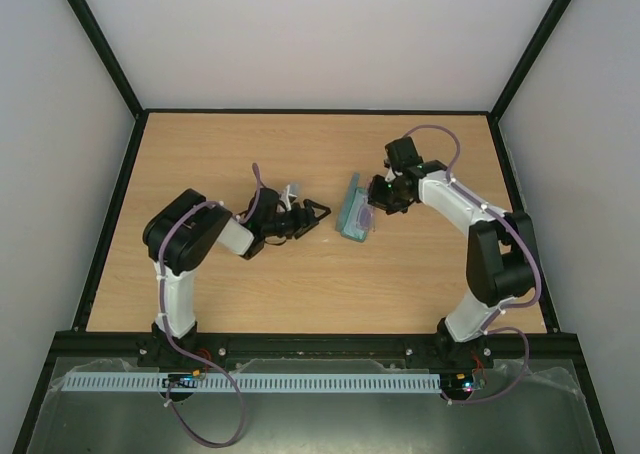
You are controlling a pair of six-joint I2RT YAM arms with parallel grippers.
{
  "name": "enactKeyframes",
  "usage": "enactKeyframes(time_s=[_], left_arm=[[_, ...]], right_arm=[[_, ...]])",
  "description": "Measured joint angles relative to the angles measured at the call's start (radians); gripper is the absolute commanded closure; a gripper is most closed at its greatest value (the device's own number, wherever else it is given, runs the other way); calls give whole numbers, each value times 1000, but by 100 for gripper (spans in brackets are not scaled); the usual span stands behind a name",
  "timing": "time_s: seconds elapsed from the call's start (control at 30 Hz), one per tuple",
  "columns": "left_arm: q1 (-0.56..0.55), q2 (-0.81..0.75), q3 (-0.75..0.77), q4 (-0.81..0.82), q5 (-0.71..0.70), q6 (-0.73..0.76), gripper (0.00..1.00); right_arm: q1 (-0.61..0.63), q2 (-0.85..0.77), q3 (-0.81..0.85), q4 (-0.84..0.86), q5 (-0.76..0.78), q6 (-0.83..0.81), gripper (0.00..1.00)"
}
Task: Organize the sunglasses
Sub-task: Adjust the sunglasses case at the center of the board, then place the sunglasses in the sunglasses case.
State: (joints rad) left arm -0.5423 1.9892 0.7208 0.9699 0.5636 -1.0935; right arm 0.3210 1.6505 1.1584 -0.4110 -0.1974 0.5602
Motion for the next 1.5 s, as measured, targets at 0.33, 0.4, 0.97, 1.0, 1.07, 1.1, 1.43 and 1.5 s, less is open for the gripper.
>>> enactKeyframes(time_s=[0.33,0.4,0.97,1.0,1.07,1.1,1.43,1.5], left_arm=[[-33,16,-19,36,3,-26,23],[-51,17,-19,42,2,-31,23],[-86,28,-49,95,-11,-43,24],[-77,23,-56,95,-11,-43,24],[-63,14,-68,93,-11,-42,24],[-57,13,-69,93,-12,-40,24],[-42,10,-71,91,-14,-37,24],[-42,10,-71,91,-14,-37,24]], right_arm=[[21,58,65,-67,84,16,98],[21,67,74,-82,96,16,98],[22,168,140,-100,121,-2,98],[24,177,140,-101,122,-3,98],[27,186,140,-101,122,-4,98],[29,187,140,-101,122,-5,98],[54,244,183,-123,158,-13,97],[55,249,189,-127,165,-14,97]])
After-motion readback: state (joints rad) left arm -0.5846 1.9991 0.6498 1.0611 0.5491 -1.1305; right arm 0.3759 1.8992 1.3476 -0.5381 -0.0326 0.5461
